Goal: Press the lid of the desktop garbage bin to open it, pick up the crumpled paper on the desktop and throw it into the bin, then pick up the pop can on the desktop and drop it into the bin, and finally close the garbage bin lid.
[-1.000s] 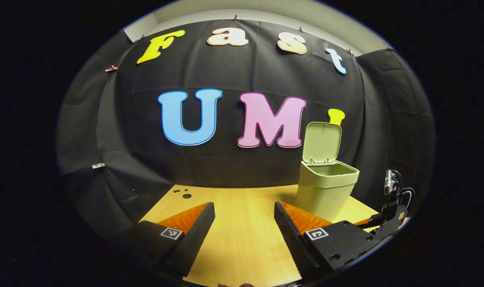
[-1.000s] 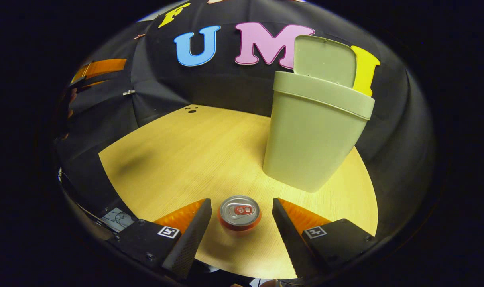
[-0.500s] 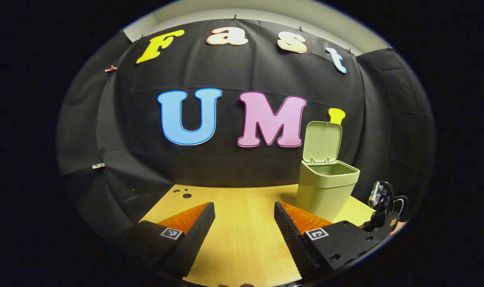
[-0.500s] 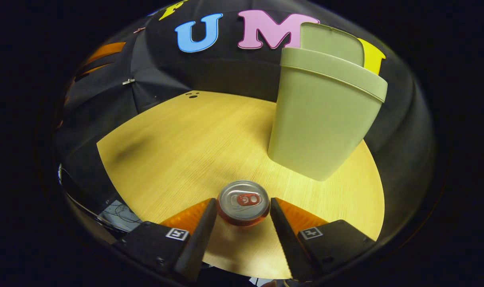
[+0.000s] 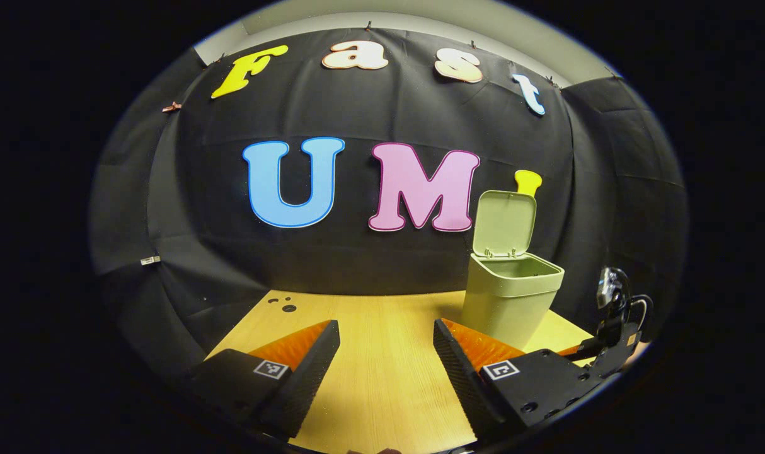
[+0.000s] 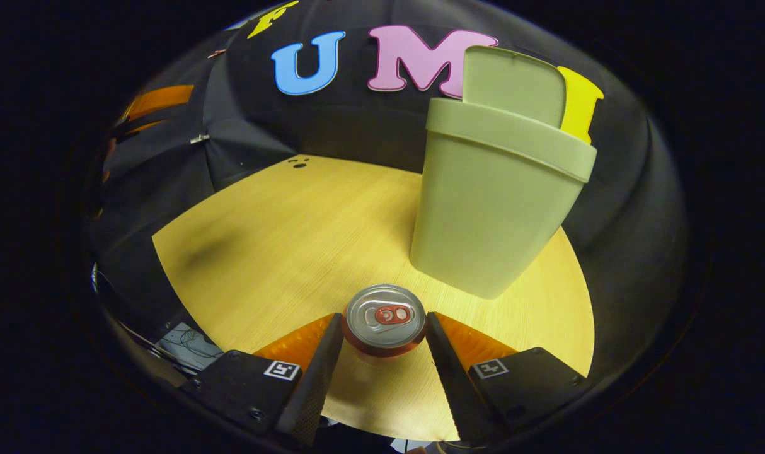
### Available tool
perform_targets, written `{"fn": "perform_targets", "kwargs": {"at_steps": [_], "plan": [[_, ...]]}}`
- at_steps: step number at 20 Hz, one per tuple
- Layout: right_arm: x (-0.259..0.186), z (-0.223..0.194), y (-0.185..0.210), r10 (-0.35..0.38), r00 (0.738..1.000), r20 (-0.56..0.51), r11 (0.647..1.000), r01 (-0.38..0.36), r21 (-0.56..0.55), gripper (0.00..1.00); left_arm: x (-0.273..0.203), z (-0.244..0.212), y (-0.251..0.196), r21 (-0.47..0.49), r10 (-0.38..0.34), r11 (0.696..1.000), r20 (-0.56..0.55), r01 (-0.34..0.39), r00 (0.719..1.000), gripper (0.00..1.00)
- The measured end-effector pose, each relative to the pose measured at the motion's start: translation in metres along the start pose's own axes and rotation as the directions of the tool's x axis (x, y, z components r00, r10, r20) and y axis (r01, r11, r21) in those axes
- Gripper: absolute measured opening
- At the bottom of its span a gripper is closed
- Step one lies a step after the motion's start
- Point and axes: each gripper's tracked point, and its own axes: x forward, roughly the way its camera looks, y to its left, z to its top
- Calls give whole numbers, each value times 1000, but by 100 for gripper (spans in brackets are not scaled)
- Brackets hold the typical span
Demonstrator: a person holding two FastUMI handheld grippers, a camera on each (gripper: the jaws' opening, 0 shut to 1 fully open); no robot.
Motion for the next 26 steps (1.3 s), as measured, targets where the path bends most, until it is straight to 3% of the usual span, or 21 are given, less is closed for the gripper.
{"fn": "perform_targets", "kwargs": {"at_steps": [5, 10, 19, 26], "plan": [[-24, 60, -11, -12, 993, 120, 999, 7, 39, 83, 7, -1, -5, -17, -8, 1000, -3, 8, 1000, 96], [-46, 123, -29, -39, 969, 245, 996, 19, 84, 83, 14, 0, -9, -28, -20, 999, 4, 20, 1000, 96], [-74, 213, -70, -95, 906, 412, 994, 63, 91, 83, 26, 5, -9, -36, -15, 999, 16, 16, 1000, 96], [-84, 257, -116, -186, 849, 495, 982, 146, 119, 83, 33, 5, -7, -54, -3, 999, 13, 4, 1000, 96]]}}
